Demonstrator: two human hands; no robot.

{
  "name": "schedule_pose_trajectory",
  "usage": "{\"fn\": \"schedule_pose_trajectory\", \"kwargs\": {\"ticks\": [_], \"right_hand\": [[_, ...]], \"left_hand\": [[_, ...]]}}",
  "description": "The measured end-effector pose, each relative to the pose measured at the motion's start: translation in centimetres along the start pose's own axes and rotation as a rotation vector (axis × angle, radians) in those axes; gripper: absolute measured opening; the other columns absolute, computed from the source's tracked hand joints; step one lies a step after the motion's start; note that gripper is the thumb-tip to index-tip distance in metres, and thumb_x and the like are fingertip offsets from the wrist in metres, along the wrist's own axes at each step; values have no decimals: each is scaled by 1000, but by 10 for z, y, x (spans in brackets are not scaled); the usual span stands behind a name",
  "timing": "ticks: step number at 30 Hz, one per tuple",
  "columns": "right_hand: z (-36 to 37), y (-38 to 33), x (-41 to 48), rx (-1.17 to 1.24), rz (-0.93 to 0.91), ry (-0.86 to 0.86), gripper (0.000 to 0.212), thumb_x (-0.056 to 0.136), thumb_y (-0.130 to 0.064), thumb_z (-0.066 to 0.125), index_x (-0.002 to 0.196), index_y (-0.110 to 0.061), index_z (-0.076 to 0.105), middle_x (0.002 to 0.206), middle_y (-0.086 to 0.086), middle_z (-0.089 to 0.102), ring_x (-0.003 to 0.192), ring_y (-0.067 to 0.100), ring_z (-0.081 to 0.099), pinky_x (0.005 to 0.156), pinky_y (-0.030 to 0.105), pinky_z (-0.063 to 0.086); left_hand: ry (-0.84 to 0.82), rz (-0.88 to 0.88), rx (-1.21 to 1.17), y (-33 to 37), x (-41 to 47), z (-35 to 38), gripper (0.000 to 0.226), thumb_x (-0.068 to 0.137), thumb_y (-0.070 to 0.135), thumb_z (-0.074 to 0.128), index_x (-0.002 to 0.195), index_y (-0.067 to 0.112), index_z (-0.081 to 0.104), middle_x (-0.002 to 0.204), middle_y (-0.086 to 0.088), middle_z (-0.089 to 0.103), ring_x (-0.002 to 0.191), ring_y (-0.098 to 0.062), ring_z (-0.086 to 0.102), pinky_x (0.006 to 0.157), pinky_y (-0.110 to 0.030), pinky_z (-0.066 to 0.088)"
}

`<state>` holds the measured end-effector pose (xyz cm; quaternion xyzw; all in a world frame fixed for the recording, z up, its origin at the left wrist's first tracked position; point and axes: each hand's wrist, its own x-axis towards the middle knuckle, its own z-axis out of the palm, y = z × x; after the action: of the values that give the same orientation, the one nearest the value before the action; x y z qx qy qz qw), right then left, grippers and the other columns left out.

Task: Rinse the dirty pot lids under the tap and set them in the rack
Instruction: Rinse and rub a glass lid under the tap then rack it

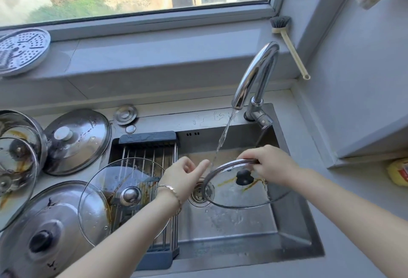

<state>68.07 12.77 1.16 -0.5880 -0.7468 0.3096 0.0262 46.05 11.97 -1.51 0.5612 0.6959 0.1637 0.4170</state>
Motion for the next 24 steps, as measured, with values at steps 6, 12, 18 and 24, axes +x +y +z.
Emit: {"fn": "schedule_pose_trajectory", "kwargs": {"ticks": [6,12,18,24], "right_hand": [[-46,-32,33,16,-180,-213,25,79,-10,64,88,-32,69,77,-16,67,72,-2,60,63,18,44],[-10,-37,56,166,-211,338,42,80,-31,69,120,-22,60,118,-3,60,114,16,51,101,25,33],[73,-44,57,90,149,293,68,96,-49,25,148,-15,-3,155,0,-15,142,11,-17,116,34,-10],[86,-24,37,-78,-259,94,61,91,-58,15,141,-34,-11,147,-15,-21,138,2,-23,110,23,-19]], "left_hand": [[-456,114,-378,-3,-17,14,40,76,38,69,113,43,52,117,7,60,107,-10,59,90,-30,50],[-104,-59,-884,10,-21,27,21,92,26,46,110,35,54,101,-18,68,86,-30,68,70,-42,57],[-115,-183,-1213,11,-18,33,31,93,33,44,119,49,47,102,-18,68,81,-32,70,58,-41,58],[-135,-189,-1245,-1,-18,24,28,87,41,44,113,49,52,103,-13,71,94,-34,67,66,-43,57]]}}
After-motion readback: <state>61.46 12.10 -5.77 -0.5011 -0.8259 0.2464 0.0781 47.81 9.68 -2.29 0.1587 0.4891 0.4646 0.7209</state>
